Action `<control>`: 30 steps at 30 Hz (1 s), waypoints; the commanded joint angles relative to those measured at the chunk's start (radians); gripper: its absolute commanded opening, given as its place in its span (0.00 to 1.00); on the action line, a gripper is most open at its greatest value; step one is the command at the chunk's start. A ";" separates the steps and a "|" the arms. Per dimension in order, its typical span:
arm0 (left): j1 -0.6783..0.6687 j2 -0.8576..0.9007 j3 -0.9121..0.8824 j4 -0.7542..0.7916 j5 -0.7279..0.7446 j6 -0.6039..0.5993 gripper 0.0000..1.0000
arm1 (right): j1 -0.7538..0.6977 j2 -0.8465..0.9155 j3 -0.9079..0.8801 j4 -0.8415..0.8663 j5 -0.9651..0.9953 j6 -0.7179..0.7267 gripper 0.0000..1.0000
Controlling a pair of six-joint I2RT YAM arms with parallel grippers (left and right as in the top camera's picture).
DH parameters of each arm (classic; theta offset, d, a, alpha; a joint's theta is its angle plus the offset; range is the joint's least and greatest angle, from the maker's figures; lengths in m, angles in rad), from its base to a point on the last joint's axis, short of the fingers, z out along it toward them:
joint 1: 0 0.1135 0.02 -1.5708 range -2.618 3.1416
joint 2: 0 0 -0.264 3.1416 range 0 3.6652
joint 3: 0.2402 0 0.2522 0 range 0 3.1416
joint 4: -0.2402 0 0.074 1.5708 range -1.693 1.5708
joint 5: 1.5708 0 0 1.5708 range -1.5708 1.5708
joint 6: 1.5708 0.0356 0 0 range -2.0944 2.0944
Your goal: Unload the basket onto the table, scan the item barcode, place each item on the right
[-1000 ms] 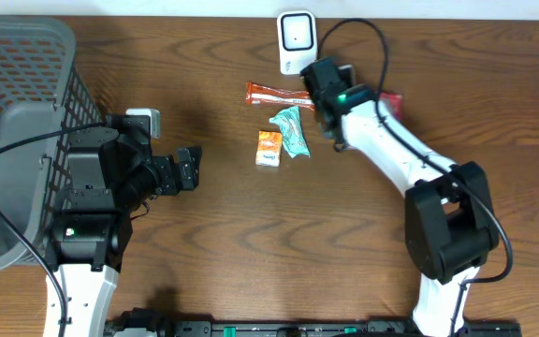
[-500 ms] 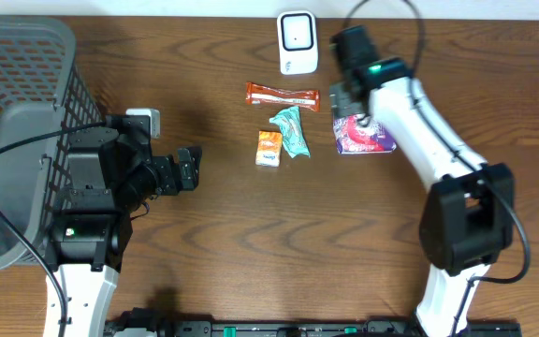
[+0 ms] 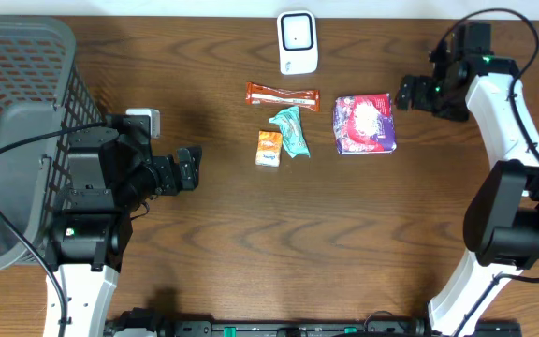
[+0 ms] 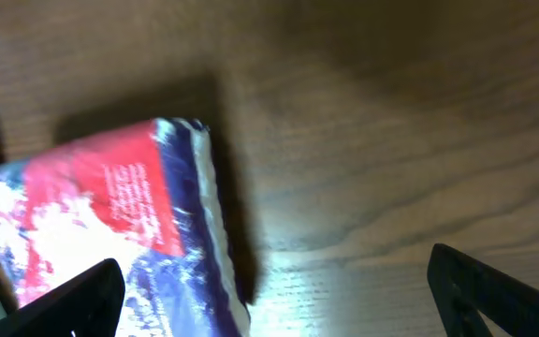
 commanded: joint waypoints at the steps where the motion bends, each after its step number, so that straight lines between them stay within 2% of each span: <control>1: 0.003 0.004 -0.005 0.001 0.005 0.013 0.97 | -0.003 0.006 -0.067 0.031 -0.132 -0.052 0.99; 4: 0.003 0.004 -0.005 0.001 0.005 0.013 0.97 | -0.004 0.007 -0.127 0.101 -0.244 -0.080 0.98; 6: 0.003 0.004 -0.005 0.001 0.005 0.013 0.97 | -0.004 0.008 -0.167 0.158 -0.275 -0.067 0.93; 9: 0.003 0.004 -0.005 0.001 0.005 0.013 0.97 | -0.004 0.009 -0.214 0.222 -0.275 -0.010 0.95; 13: 0.003 0.004 -0.005 0.001 0.005 0.013 0.97 | -0.004 0.010 -0.260 0.281 -0.311 -0.003 0.98; 19: 0.003 0.004 -0.005 0.001 0.005 0.013 0.97 | -0.003 0.016 -0.306 0.327 -0.327 0.029 0.95; 21: 0.003 0.004 -0.005 0.001 0.005 0.013 0.97 | -0.004 0.016 -0.322 0.340 -0.332 0.034 0.90; 26: 0.003 0.004 -0.005 0.001 0.005 0.013 0.97 | 0.001 0.018 -0.352 0.359 -0.352 0.034 0.67; 28: 0.003 0.004 -0.005 0.001 0.005 0.013 0.97 | 0.013 0.018 -0.374 0.383 -0.353 0.035 0.63; 30: 0.003 0.004 -0.005 0.001 0.005 0.013 0.97 | 0.029 0.018 -0.401 0.411 -0.353 0.034 0.64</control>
